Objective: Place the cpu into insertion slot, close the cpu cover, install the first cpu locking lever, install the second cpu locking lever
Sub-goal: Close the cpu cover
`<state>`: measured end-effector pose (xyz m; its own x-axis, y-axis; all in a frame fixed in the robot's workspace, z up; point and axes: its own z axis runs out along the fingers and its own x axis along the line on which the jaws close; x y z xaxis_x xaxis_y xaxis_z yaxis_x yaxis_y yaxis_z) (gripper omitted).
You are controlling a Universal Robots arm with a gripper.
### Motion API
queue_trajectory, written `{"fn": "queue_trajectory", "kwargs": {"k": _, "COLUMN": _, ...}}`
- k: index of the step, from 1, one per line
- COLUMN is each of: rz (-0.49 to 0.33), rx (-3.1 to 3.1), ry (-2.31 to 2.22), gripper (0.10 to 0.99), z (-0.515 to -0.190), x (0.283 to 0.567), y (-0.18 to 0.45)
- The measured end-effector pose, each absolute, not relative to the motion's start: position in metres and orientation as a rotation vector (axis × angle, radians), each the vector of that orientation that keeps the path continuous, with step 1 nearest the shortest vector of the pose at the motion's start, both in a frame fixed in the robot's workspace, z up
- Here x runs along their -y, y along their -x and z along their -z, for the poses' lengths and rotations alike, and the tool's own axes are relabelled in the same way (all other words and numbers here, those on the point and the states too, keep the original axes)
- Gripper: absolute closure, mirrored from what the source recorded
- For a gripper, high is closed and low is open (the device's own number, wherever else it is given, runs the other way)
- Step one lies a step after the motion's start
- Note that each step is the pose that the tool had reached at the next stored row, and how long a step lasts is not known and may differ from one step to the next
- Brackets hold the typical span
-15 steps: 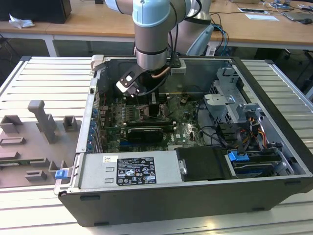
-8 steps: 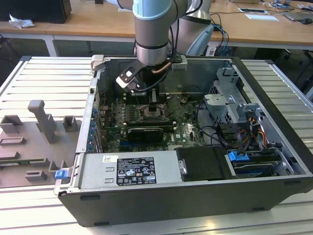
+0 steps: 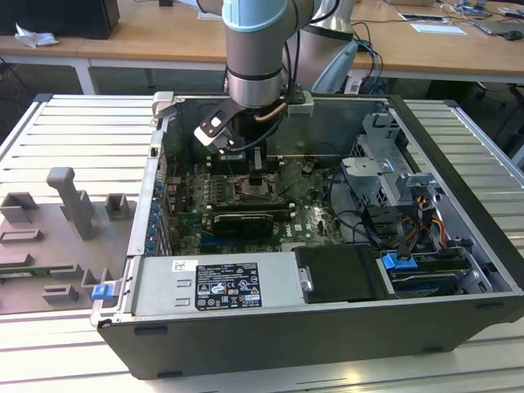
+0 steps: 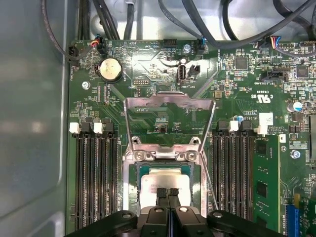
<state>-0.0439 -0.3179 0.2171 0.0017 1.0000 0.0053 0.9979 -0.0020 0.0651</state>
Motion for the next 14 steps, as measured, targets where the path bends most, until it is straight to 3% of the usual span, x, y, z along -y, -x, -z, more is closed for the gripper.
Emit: {"fn": "queue_trajectory", "kwargs": {"k": 14, "rz": -0.077, "rx": -2.189, "ry": -2.193, "gripper": 0.980, "z": -0.2235, "x": 0.3179, "y": 0.0439}}
